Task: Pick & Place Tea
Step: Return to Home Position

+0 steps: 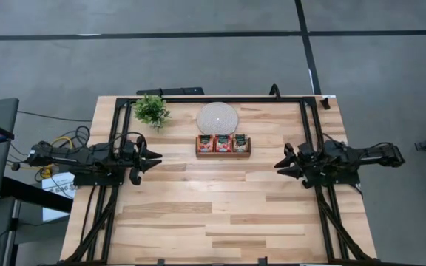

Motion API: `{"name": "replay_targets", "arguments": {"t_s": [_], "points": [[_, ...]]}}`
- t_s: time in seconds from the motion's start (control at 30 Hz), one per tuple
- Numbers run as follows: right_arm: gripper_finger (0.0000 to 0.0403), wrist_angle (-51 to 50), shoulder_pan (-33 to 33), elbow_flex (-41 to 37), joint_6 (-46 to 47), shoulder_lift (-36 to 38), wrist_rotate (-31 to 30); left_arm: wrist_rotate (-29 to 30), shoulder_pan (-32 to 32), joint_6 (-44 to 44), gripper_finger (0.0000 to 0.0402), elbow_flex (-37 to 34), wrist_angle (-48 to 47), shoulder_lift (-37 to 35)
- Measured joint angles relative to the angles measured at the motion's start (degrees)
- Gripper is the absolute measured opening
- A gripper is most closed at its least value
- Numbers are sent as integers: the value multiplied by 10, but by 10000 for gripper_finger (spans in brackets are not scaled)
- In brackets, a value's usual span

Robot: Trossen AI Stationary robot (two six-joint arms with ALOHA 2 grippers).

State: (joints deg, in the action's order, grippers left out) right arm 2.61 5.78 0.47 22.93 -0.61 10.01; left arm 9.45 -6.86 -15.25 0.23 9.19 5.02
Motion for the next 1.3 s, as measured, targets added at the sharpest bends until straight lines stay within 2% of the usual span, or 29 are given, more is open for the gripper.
{"name": "replay_targets", "arguments": {"t_s": [0.23, 0.43, 1.3], "points": [[109, -1, 2, 0, -44, 3, 17, 25, 0, 3, 96, 0, -1, 0], [109, -7, 2, 2, -26, 3, 18, 50, 0, 6, 96, 0, -13, 0], [109, -9, 2, 3, -15, 3, 19, 52, 0, 5, 96, -1, -36, 0]]}}
